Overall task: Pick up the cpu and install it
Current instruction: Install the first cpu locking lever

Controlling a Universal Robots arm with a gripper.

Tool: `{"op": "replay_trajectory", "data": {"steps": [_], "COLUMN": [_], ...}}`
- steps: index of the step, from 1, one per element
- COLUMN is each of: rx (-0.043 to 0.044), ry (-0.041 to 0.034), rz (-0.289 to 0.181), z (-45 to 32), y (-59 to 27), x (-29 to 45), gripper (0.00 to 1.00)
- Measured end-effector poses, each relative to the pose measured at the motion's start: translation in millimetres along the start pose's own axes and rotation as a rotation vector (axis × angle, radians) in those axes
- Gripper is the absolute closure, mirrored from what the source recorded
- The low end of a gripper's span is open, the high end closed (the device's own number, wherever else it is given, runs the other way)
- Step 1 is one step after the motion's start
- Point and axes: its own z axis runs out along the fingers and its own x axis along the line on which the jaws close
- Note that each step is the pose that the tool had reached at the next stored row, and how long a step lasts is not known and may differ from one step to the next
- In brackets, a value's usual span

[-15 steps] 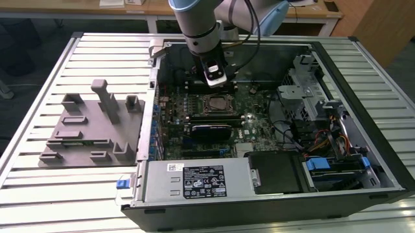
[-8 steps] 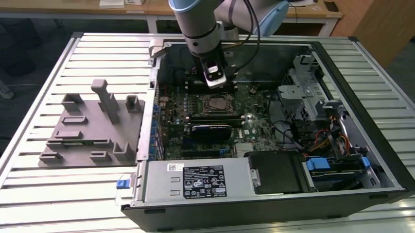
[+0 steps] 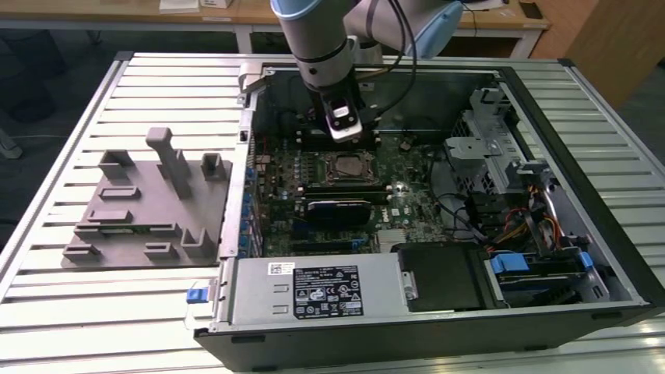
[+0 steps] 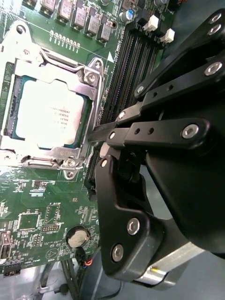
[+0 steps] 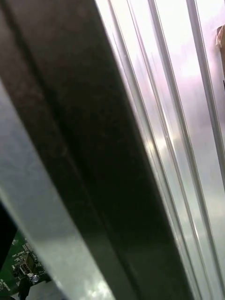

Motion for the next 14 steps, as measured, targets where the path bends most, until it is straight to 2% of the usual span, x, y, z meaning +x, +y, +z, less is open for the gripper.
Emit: {"op": "replay_trajectory", "data": {"steps": [14], "rx": [0.0071], "ry": [-0.0058], "rz": [0.028], "z": [3.7], "y": [-0.1], "x": [-0.2], "gripper": [0.89]}}
